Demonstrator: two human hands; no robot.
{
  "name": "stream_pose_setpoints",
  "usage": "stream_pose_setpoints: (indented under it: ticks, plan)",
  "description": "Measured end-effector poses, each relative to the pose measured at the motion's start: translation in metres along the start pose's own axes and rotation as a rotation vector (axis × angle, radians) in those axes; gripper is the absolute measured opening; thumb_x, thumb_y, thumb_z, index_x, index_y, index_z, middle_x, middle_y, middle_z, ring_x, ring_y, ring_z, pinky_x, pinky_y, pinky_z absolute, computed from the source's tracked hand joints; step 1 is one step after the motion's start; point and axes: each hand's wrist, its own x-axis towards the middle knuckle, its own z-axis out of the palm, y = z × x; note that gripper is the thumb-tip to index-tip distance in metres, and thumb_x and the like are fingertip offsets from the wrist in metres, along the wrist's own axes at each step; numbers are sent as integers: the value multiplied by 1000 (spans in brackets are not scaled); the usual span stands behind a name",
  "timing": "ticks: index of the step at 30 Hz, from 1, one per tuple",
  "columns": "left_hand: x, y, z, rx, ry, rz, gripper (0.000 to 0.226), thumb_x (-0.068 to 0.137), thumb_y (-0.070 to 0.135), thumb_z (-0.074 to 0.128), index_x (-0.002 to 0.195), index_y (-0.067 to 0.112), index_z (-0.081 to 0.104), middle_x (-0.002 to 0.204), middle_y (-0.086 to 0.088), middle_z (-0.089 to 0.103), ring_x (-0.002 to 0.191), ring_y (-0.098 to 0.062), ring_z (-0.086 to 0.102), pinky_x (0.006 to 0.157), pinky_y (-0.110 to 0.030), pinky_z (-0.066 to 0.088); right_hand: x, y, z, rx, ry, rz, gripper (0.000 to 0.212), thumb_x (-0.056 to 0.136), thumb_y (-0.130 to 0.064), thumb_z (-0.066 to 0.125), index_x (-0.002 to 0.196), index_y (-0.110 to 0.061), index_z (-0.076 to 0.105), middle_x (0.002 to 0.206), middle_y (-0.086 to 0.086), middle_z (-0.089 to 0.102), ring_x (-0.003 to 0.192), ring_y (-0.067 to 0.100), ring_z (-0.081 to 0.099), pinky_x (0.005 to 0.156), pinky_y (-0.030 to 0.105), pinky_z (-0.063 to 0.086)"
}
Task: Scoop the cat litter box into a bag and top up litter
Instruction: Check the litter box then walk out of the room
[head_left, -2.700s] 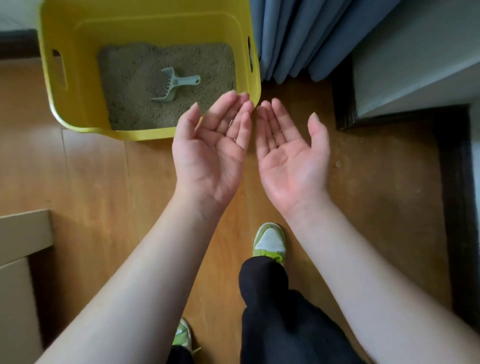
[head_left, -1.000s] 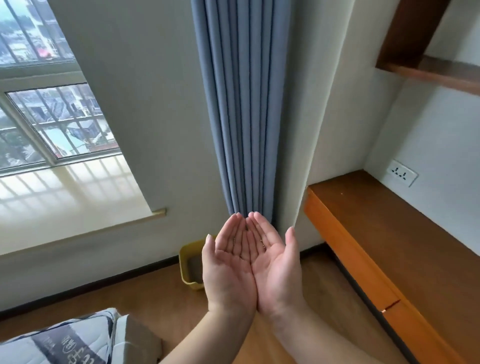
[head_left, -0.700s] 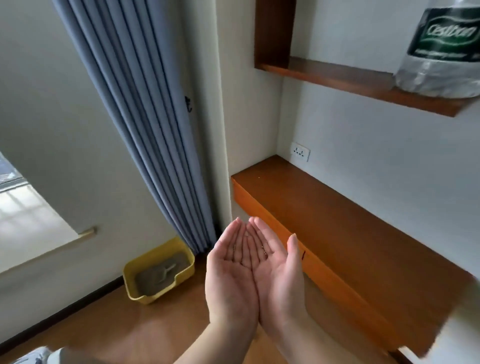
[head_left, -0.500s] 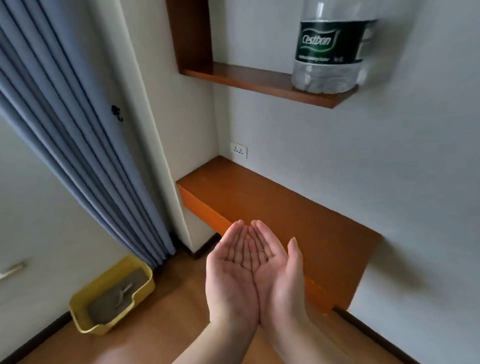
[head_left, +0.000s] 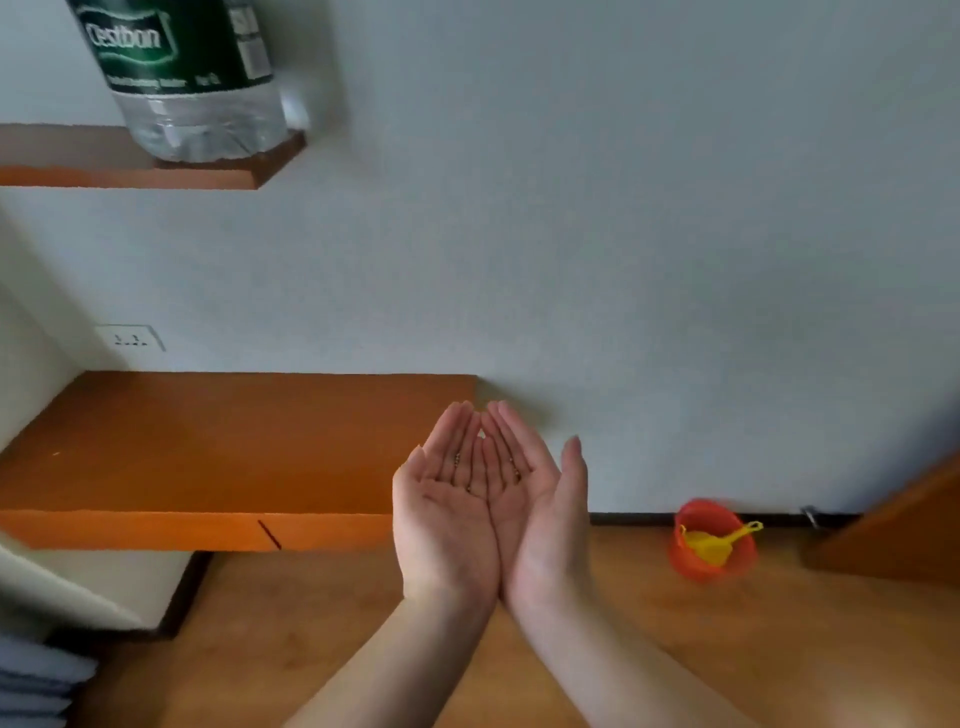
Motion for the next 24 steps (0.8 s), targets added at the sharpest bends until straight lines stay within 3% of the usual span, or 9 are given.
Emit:
stream_pose_setpoints:
  ticks: [10, 16, 24]
  plan:
    - [-33, -124, 23, 95, -143, -371, 42, 100, 27, 38, 124, 3, 63, 122, -12, 69, 115, -25, 65, 111, -40, 38, -48, -82, -92, 222, 313, -318, 62, 97, -52, 30, 121, -5, 63, 122, 10, 66, 117, 21, 60, 106, 35, 40]
    - [-87, -211, 52, 193, -205, -542, 42, 100, 28, 37, 121, 4, 64, 118, -11, 70, 104, -21, 70, 83, -31, 50, -95, -143, -164, 319, 396, -492, 61, 98, -51, 29, 121, -4, 61, 122, 12, 66, 116, 23, 61, 109, 37, 38]
    - [-157, -360, 82, 274, -228, -677, 33, 96, 22, 48, 117, 4, 67, 115, -12, 72, 102, -21, 71, 90, -33, 49, -156, -239, -288, 322, 442, -580, 64, 97, -55, 26, 129, -9, 57, 128, 8, 63, 124, 23, 55, 115, 42, 30]
